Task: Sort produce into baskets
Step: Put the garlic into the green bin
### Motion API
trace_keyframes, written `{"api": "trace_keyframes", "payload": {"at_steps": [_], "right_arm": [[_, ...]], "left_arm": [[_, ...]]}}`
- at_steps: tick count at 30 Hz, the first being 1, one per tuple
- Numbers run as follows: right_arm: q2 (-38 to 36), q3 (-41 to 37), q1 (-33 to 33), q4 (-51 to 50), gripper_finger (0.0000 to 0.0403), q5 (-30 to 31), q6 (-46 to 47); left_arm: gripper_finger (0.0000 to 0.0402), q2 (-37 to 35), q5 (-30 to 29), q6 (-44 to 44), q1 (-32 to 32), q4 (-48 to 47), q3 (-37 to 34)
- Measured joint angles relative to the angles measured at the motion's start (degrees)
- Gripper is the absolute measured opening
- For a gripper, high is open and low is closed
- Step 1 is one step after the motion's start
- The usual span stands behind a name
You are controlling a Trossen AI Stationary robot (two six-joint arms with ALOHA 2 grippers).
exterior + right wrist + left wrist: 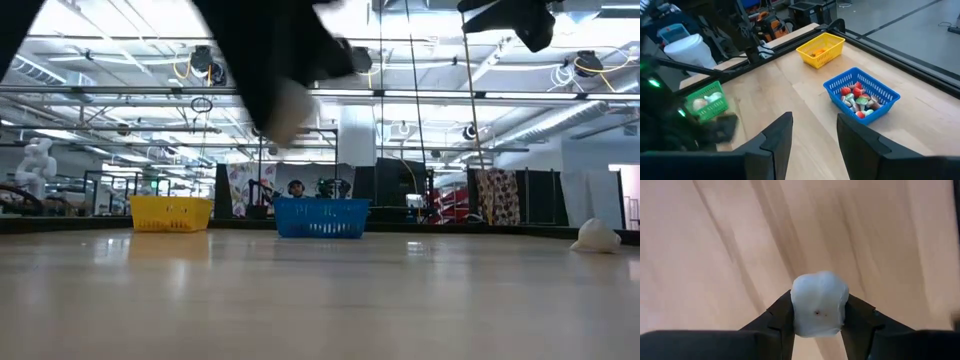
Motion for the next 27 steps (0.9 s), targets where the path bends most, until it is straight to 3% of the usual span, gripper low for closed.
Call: {"api": "trace_keyframes", "payload": {"at_steps": [6,11,16,23,27], "right_arm": [[0.82,-0.04,0.00,0.65,0.0146,-0.94,0.16],[1.34,-0.04,0.00,1.09,0.0146,-1.51,0.12],[1.34,-0.04,-0.01,1.62,0.0146,-1.48,-0.23],[1.31,-0.04,-0.17,6.17,0.0146,-1.44,-5.11],[1.29,-0.04,-0.30,8.36,0.0146,-1.18,-9.26]], "left_arm": [[0.0131,-4.46,-8.00,-9.29,-8.09,-15.46,0.00],[0.0133,-8.27,-16.57,-19.88,-14.61,-22.15,-0.01],[0.0134,-12.06,-14.89,-29.75,-19.35,-22.31,-4.64],[0.0135,-20.93,-11.25,-42.97,-25.32,-21.42,-21.02],[0.0135,-25.29,-7.21,-50.83,-27.96,-15.13,-28.84]]}}
